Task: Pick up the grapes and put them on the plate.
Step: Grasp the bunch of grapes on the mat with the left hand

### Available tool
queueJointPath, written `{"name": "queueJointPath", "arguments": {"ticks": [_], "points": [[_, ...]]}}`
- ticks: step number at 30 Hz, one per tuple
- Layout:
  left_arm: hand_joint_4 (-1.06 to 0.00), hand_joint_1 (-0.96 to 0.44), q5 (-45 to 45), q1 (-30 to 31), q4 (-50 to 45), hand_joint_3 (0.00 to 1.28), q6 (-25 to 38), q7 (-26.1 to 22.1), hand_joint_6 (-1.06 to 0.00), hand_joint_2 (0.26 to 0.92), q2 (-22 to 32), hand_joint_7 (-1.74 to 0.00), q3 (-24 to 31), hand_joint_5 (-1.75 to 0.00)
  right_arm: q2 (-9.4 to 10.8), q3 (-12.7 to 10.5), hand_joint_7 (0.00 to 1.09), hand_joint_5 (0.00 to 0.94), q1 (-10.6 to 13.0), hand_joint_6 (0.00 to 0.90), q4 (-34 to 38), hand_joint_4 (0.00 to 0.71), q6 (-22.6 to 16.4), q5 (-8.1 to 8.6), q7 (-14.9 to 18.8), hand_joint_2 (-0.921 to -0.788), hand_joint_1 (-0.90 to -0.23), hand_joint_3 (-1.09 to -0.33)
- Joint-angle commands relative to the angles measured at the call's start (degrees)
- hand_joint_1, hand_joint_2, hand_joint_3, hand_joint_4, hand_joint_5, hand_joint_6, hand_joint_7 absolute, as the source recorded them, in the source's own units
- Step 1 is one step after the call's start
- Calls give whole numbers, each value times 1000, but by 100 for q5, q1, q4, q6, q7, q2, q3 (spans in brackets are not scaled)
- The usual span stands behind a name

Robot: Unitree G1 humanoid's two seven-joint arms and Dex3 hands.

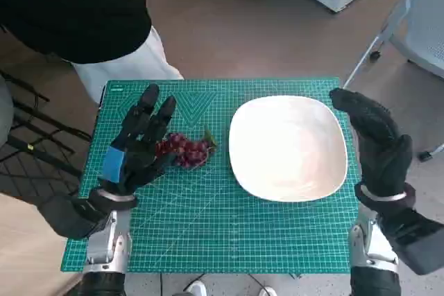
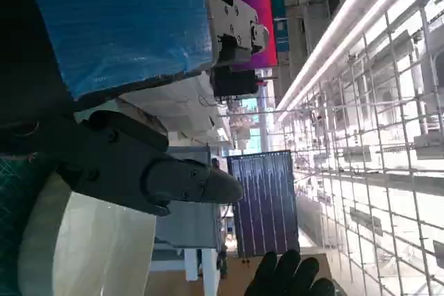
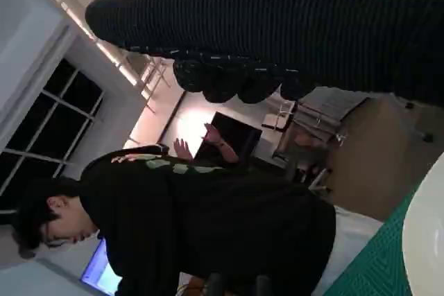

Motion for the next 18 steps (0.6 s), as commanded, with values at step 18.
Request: {"name": "queueJointPath", "arguments": {"ticks": [18], "points": [[-209,-569,-37,8,-136,166,168,-16,-157,921,27,-4,-21,0,-31,-17,413,3,20,-1,25,196,50,40,75,-921,-613,-695]]}}
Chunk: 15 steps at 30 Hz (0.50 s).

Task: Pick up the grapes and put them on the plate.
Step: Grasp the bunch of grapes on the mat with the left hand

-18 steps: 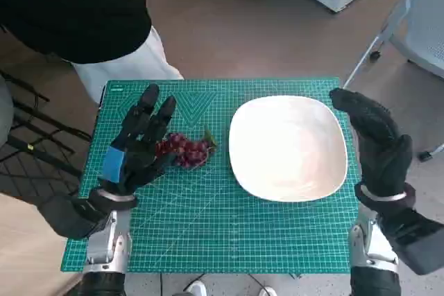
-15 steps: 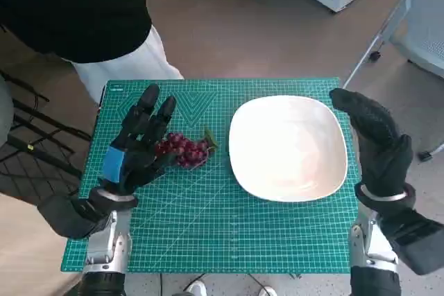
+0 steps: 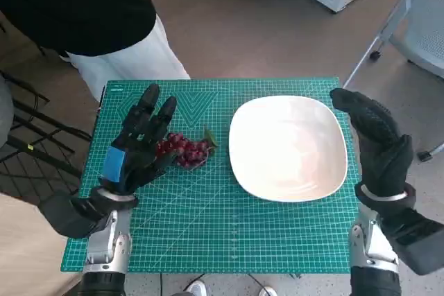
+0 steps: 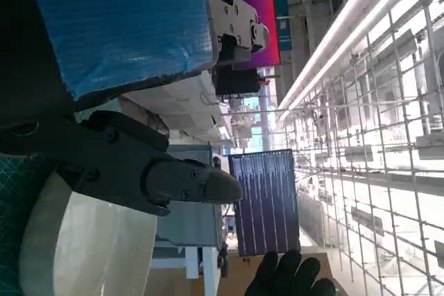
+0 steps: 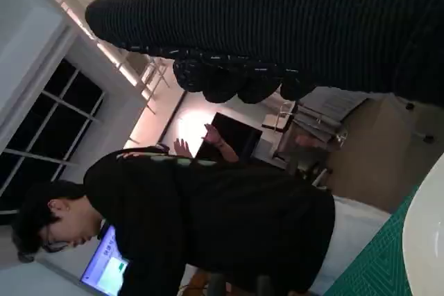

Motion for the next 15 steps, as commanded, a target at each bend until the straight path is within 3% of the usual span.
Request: {"name": "queueJointPath", "arguments": {"ticks": [1,15], "points": [[-209,-569,-30,10,-106,166,69,-17,-158,921,27,-4,-17,0,-30,-6,413,3,27,-1,21,196,50,37,71,-921,-612,-694],[-209,-574,-50,30,-131,165,102,-62,-159,921,39,-4,-9,-1,-29,-20,412,3,13,0,69,197,46,61,123,-921,-598,-692]]}}
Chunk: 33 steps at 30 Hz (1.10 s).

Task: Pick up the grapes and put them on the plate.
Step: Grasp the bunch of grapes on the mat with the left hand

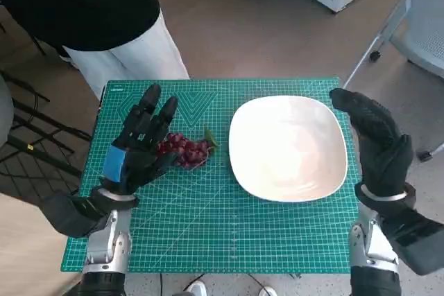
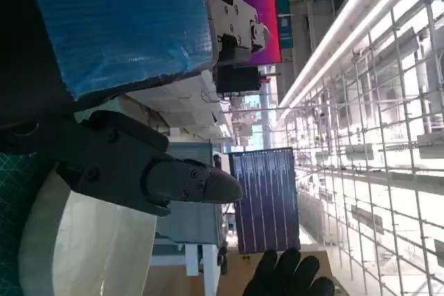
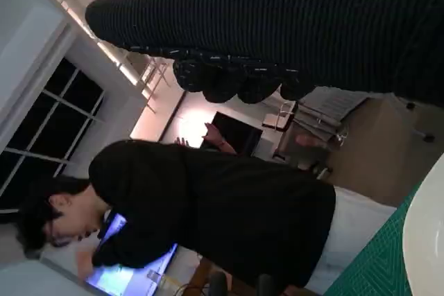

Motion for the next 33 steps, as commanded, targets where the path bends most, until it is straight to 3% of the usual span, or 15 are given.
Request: {"name": "queueJointPath", "arguments": {"ticks": [1,16,19,23,27,33], "points": [[-209,-574,-41,32,-89,165,35,-46,-159,921,41,-4,-4,-1,-28,-20,413,3,29,0,49,197,49,54,67,-921,-597,-692],[-201,-573,180,55,-90,165,-104,-6,-158,921,101,-2,-30,0,-19,-16,412,1,60,-1,0,195,72,60,75,-921,-605,-697],[-166,-590,879,57,-106,161,-275,192,-136,921,384,-1,-135,0,-19,-15,411,1,68,-1,-8,194,75,59,77,-921,-602,-699],[-86,-624,2476,108,-432,129,-257,650,-101,921,1127,0,-310,0,-26,-16,410,1,81,-1,-27,195,85,60,78,-921,-597,-701],[-42,-630,3609,171,-908,58,137,1053,-88,913,1505,0,-412,0,-37,-14,412,1,104,-1,-89,194,111,46,60,-921,-588,-704],[-27,-592,4481,199,-1364,7,936,1273,-92,859,1628,-4,-620,0,-47,-23,408,0,113,-1,-133,191,140,26,42,-921,-578,-709]]}}
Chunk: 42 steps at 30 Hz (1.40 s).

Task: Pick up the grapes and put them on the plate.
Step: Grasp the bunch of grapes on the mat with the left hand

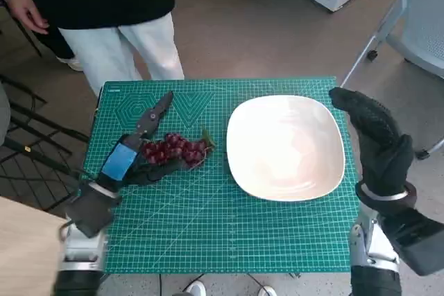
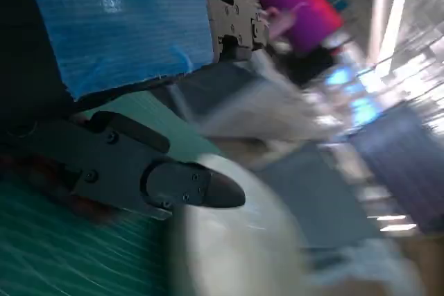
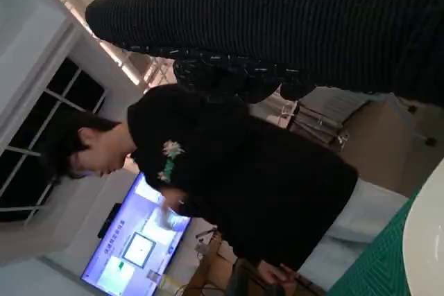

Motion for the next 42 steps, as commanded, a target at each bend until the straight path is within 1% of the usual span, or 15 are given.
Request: {"name": "queueJointPath", "arguments": {"ticks": [1,7,12,17,23,29,34,42], "points": [[-24,-586,1164,138,-686,4,786,305,-94,850,340,-4,-320,0,-46,-9,407,0,121,-1,-22,191,137,22,23,-921,-577,-710],[-5,-537,1809,39,-1021,0,1817,170,-121,788,412,-13,-677,0,-35,-17,404,0,128,-1,-37,182,155,-15,-6,-921,-578,-712],[-3,-518,2248,-71,-1192,0,2581,-16,-143,757,444,-17,-1008,-1,-38,-24,403,0,132,-1,-31,179,151,-36,-18,-921,-589,-714],[-7,-508,2507,-185,-1252,1,3060,-127,-157,744,447,-16,-1273,-2,-38,-26,403,1,135,-1,-35,179,156,-41,-19,-921,-593,-716],[-7,-488,2557,-303,-1187,4,3337,-272,-162,740,501,-10,-1495,0,-34,-38,402,1,125,-1,-30,181,181,-33,-29,-921,-591,-717],[-6,-462,2505,-390,-1127,2,3518,-390,-163,739,542,-5,-1619,0,-3,-30,403,2,170,-1,-90,183,153,-88,-82,-921,-592,-718],[-3,-449,2465,-465,-1025,2,3598,-433,-162,739,560,-2,-1690,0,0,-43,405,2,150,-1,-44,183,124,-109,-109,-921,-592,-725],[-2,-444,2402,-625,-764,1,3611,-407,-161,739,582,-1,-1778,0,16,-33,404,2,121,-1,45,183,61,-63,-72,-921,-593,-727]]}}
